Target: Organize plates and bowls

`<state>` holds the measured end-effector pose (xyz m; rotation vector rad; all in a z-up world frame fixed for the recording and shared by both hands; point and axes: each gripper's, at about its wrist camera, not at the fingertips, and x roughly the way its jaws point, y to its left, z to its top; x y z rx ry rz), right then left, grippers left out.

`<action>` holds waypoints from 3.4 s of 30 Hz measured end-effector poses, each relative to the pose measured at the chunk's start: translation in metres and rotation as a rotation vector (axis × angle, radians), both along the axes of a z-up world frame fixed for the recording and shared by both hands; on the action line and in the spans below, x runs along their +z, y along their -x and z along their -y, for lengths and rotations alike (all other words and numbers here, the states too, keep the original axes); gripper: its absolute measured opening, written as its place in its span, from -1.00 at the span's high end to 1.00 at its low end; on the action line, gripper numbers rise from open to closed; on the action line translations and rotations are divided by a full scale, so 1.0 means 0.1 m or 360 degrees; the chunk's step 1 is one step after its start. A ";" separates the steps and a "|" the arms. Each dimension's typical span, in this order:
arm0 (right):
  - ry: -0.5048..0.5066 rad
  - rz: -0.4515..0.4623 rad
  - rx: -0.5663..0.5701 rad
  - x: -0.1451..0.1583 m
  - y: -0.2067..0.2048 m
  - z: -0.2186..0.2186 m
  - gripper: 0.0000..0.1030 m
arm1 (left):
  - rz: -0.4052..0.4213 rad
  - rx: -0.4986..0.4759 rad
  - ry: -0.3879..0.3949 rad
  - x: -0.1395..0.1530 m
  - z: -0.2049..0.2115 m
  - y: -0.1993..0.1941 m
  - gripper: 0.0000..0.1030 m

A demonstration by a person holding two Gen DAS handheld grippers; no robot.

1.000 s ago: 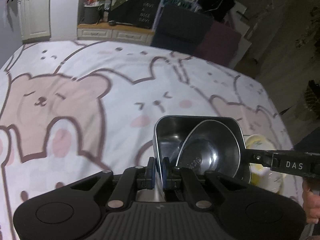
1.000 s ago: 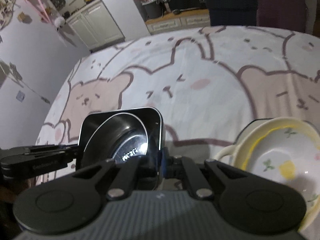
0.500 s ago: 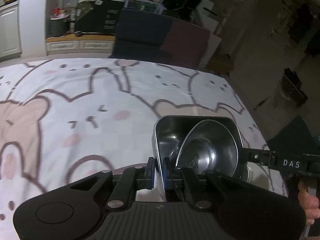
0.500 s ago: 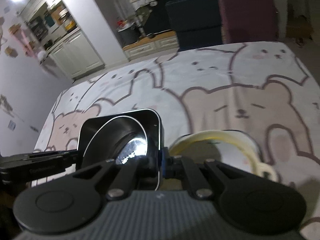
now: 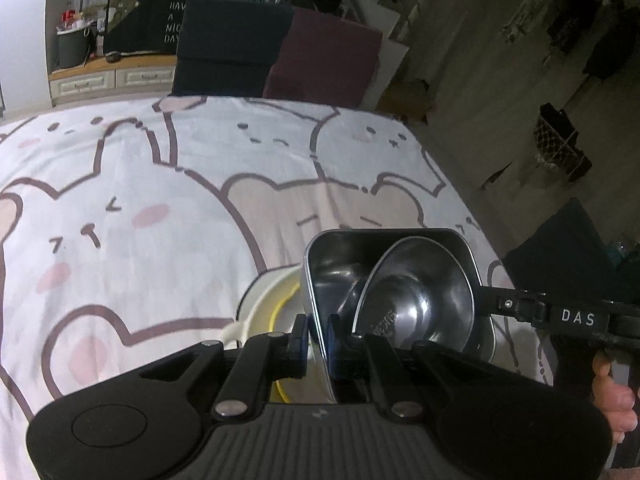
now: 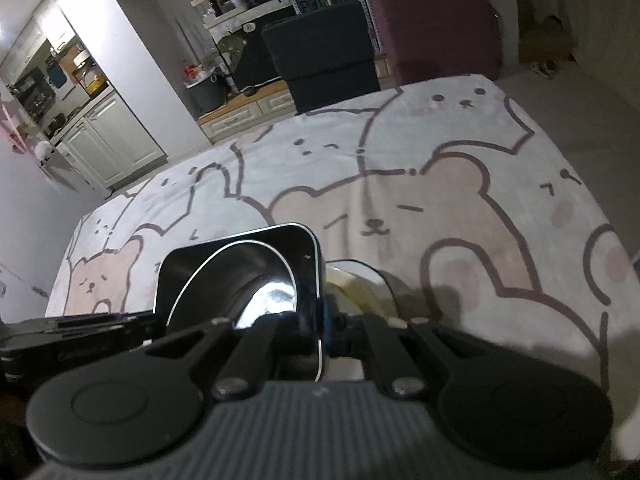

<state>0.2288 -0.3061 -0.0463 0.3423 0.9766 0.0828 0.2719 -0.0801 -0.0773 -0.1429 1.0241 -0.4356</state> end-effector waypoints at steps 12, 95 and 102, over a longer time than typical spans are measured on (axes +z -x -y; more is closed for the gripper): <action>0.0064 -0.0172 0.0057 -0.27 -0.12 -0.07 0.92 | -0.0132 0.0040 -0.0052 -0.22 0.01 -0.04 0.82; 0.0345 0.0056 0.0015 0.27 0.23 -0.24 -0.41 | 0.0208 0.0141 -0.0117 0.40 -0.30 0.53 -0.96; 0.0360 0.0227 0.0050 0.47 0.50 -0.32 -0.85 | 0.0381 0.0167 -0.0095 0.66 -0.35 0.78 -1.00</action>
